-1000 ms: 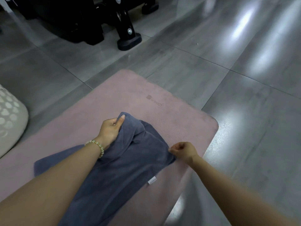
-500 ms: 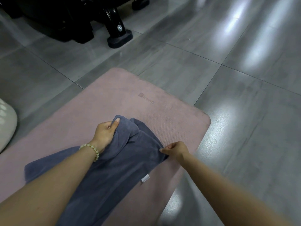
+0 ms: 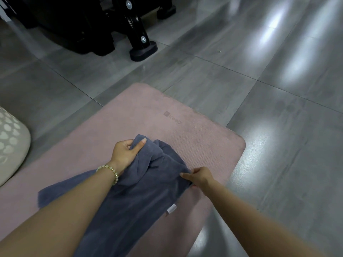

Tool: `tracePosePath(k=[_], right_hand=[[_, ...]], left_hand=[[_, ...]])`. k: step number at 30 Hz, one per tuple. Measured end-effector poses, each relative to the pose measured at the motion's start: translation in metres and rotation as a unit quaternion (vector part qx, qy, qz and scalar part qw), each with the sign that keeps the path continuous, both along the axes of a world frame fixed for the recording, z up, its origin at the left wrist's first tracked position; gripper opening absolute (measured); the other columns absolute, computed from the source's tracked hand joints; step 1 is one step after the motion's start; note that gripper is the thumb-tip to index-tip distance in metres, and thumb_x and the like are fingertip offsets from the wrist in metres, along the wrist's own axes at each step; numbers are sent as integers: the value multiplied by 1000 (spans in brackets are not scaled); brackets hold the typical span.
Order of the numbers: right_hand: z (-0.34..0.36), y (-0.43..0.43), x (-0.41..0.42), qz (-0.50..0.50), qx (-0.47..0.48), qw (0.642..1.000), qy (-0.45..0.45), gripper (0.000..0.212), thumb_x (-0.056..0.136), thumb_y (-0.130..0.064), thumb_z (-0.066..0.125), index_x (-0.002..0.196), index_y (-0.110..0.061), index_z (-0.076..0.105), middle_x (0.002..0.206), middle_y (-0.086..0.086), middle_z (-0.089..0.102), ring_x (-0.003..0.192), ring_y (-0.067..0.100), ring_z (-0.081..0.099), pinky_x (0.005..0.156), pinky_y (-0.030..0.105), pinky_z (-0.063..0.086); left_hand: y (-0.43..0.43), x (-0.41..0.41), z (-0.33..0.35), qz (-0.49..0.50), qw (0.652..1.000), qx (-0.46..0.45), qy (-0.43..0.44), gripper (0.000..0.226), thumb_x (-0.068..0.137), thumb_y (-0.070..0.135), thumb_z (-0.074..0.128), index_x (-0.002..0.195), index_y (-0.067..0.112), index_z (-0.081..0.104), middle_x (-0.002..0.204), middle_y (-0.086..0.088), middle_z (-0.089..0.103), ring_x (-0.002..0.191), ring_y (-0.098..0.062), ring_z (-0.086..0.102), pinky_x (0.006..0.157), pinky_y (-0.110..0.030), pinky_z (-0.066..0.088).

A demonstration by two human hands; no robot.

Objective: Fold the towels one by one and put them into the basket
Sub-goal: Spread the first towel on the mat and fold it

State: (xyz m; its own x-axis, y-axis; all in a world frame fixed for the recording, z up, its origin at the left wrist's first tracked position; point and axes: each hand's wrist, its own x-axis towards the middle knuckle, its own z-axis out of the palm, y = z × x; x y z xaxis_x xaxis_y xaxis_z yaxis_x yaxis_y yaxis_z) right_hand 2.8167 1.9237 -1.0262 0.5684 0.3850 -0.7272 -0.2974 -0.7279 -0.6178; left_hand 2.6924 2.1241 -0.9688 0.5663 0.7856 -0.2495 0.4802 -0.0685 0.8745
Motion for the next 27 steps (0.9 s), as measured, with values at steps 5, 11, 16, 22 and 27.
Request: tracePosePath(k=[5, 11, 16, 22, 27], right_hand=[[48, 15, -2, 35, 137, 989, -43, 34, 81, -17, 74, 62, -9, 47, 64, 7, 46, 67, 19, 48, 69, 37, 54], [172, 42, -28, 101, 271, 948, -133, 29, 83, -11, 71, 61, -4, 53, 50, -1, 47, 53, 10, 47, 52, 21, 48], [312, 44, -59, 124, 357, 902, -209, 12, 79, -2, 72, 79, -6, 61, 54, -3, 62, 49, 1, 56, 47, 16, 49], [467, 32, -97, 226, 387, 843, -298, 9, 78, -1, 73, 71, -5, 69, 54, -5, 66, 51, -1, 58, 49, 11, 46], [527, 48, -138, 266, 404, 802, -352, 12, 79, -9, 73, 76, 3, 71, 61, 2, 65, 48, -2, 53, 47, 10, 42]], left_hand=[[43, -19, 68, 68, 996, 41, -50, 38, 87, 28, 67, 62, 1, 55, 58, 1, 43, 58, -6, 36, 53, -21, 35], [81, -117, 222, 150, 971, 143, -117, 29, 88, 29, 65, 74, 4, 59, 64, -4, 44, 60, -6, 38, 48, -15, 35], [65, -235, 336, 243, 934, 200, -168, 31, 91, 29, 60, 72, 6, 57, 60, -4, 47, 54, -2, 46, 52, -16, 39], [22, -368, 429, 283, 901, 250, -212, 20, 92, 27, 59, 78, 13, 64, 72, 2, 60, 67, -7, 51, 48, -4, 40], [0, -444, 458, 330, 880, 262, -221, 25, 90, 30, 61, 91, 6, 68, 81, -6, 64, 76, -10, 54, 62, -11, 44]])
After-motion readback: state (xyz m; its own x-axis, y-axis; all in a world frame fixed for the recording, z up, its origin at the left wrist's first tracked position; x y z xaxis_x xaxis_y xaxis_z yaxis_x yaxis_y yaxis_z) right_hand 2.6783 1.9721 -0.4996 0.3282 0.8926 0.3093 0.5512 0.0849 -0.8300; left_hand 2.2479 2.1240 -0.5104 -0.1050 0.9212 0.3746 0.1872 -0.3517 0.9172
